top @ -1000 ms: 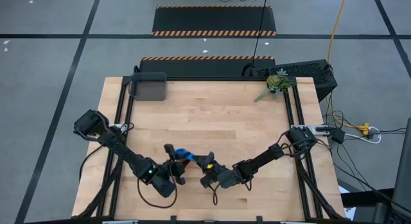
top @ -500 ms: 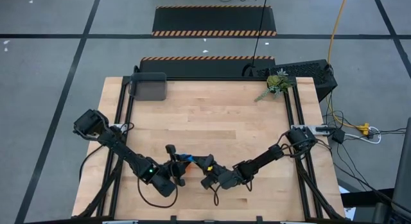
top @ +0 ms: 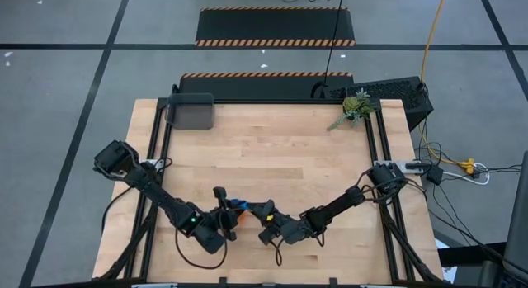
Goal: Nest measuring cups in basket
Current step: Put the stacked measuring cups into the black bin
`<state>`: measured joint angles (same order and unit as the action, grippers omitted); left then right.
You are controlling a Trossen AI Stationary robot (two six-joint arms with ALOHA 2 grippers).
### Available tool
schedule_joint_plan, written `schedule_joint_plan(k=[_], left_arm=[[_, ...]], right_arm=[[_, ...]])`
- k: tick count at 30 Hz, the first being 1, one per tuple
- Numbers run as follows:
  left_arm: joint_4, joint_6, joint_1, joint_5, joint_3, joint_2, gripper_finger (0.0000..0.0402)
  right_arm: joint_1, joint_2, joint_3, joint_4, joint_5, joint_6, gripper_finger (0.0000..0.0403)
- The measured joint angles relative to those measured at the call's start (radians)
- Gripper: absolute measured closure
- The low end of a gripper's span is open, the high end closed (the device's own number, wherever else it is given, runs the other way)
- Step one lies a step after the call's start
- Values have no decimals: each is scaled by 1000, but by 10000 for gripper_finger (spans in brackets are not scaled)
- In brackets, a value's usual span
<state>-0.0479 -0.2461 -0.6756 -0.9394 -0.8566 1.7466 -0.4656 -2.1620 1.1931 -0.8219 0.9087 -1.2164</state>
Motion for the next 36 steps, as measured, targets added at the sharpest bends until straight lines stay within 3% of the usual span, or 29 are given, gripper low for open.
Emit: schedule_joint_plan(k=[14, 25, 29, 36], left_arm=[[1, 96, -32, 8, 0, 1, 316], [43, 180, -59, -24, 3, 4, 306], [45, 141, -58, -41, 3, 4, 270], [72, 78, -81, -39, 2, 6, 153]], right_arm=[[0, 1, 0, 12, -57, 82, 258], [0, 1, 0, 6, -82, 169, 325], [0, 1, 0, 10, -79, 155, 330], [1, 1, 1, 10, -67, 143, 331]])
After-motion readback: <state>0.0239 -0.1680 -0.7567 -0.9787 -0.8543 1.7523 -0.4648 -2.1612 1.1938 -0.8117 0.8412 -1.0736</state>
